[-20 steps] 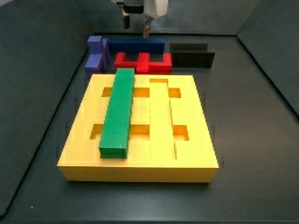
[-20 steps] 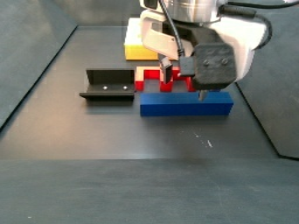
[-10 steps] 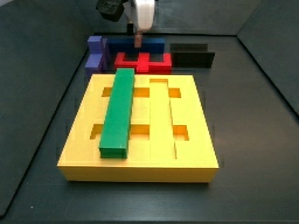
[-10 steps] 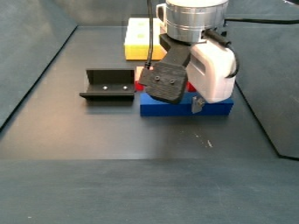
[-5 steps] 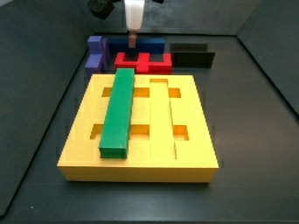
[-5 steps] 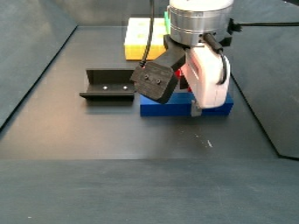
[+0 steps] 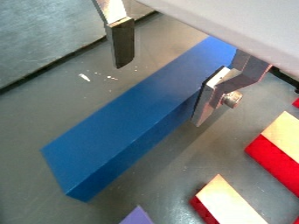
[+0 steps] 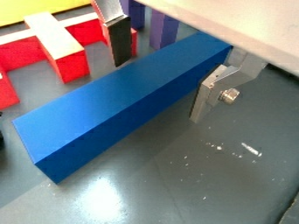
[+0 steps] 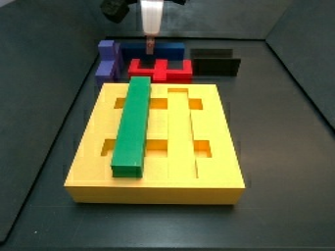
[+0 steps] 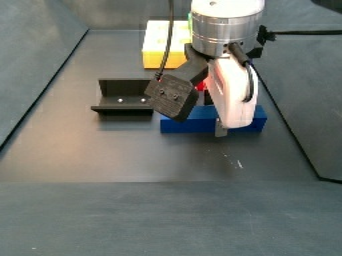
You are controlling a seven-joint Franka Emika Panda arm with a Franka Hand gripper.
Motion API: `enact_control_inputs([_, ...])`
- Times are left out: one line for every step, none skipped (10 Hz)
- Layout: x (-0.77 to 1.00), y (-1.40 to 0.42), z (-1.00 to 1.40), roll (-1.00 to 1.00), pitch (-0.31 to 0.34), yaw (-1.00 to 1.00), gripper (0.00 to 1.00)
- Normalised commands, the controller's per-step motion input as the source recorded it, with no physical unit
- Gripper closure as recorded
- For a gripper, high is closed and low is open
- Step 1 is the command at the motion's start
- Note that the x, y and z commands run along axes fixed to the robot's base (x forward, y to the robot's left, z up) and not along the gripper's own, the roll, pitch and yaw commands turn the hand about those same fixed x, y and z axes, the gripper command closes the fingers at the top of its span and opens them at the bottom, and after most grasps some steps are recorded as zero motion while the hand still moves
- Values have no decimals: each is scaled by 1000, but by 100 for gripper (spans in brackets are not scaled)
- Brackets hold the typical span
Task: Pick up the blue object. Move up. Move to above the board. Insert the blue object.
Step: Pick up the blue object.
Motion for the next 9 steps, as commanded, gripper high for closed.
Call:
enact_control_inputs([14, 0, -111, -53, -19, 0, 0])
enact_control_inputs([6, 0, -63, -50, 0, 0, 0])
enact_control_inputs([0, 9, 0, 0, 0, 0, 0])
enact_control_inputs([0, 0, 0, 0, 0, 0, 100])
enact_control_inputs([0, 0, 0, 0, 0, 0, 100])
enact_control_inputs([0, 0, 0, 0, 0, 0, 100])
enact_control_inputs([0, 0, 0, 0, 0, 0, 100])
enact_control_inputs([0, 0, 0, 0, 0, 0, 100])
enact_control_inputs([0, 0, 0, 0, 0, 0, 100])
